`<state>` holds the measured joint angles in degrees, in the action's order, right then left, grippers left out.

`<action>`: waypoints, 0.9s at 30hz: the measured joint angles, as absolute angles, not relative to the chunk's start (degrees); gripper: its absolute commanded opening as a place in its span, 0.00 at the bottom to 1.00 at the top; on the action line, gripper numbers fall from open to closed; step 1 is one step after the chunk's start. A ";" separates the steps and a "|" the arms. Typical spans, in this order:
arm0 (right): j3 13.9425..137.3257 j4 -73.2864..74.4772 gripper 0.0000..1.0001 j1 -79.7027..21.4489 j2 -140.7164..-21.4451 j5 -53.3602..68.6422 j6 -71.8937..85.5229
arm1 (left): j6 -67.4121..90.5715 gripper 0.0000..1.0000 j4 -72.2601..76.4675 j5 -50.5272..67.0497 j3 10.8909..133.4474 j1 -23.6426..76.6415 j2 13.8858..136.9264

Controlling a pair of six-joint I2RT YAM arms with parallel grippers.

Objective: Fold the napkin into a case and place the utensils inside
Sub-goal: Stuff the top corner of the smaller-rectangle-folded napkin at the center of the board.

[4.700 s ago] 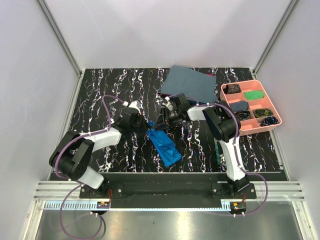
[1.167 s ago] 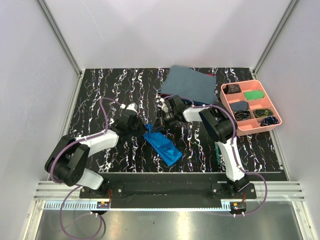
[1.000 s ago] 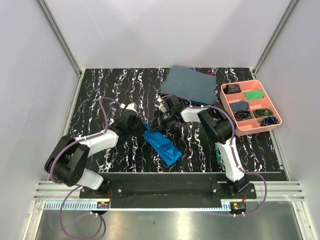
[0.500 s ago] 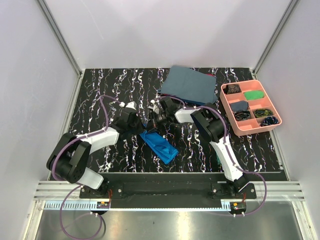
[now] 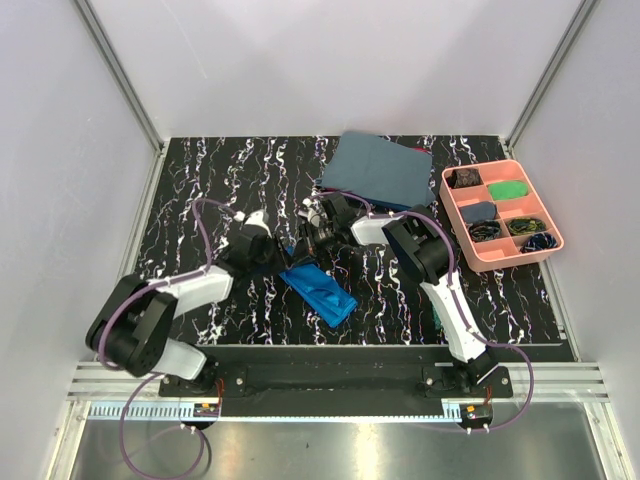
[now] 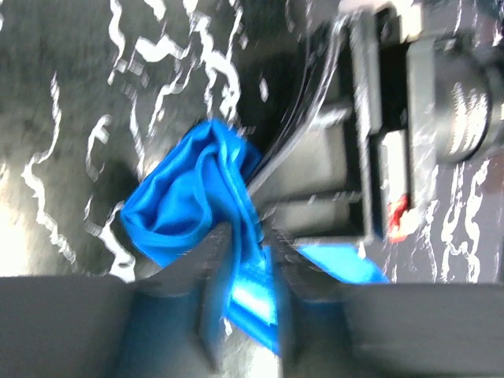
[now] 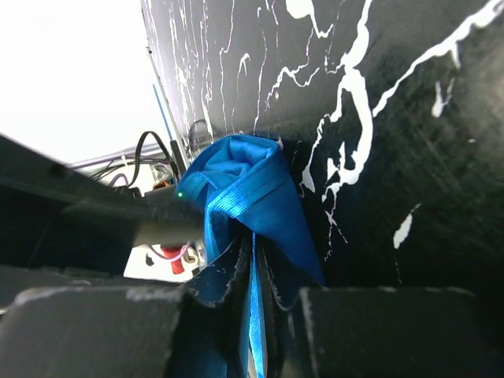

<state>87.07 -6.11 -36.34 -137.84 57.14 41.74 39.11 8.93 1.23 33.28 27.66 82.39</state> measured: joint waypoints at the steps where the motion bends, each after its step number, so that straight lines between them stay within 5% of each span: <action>1: 87.02 -6.20 0.15 -36.36 -137.84 57.21 41.80 | 39.18 0.48 8.69 0.95 32.18 27.68 81.21; 7: 86.72 -6.66 0.15 -36.38 -137.75 57.34 41.95 | 38.85 0.52 5.08 -2.33 30.15 27.73 71.48; 11: 86.30 -6.61 0.16 -36.40 -137.40 57.14 42.06 | 39.16 0.29 2.85 -5.13 30.15 26.85 65.78; 15: 85.80 -6.00 0.17 -36.49 -136.51 56.34 42.06 | 39.59 0.17 2.00 -5.63 30.15 23.77 66.74; 27: 84.38 -1.78 0.17 -35.22 -134.06 54.43 40.84 | 39.70 0.14 3.01 -3.73 30.17 21.78 79.29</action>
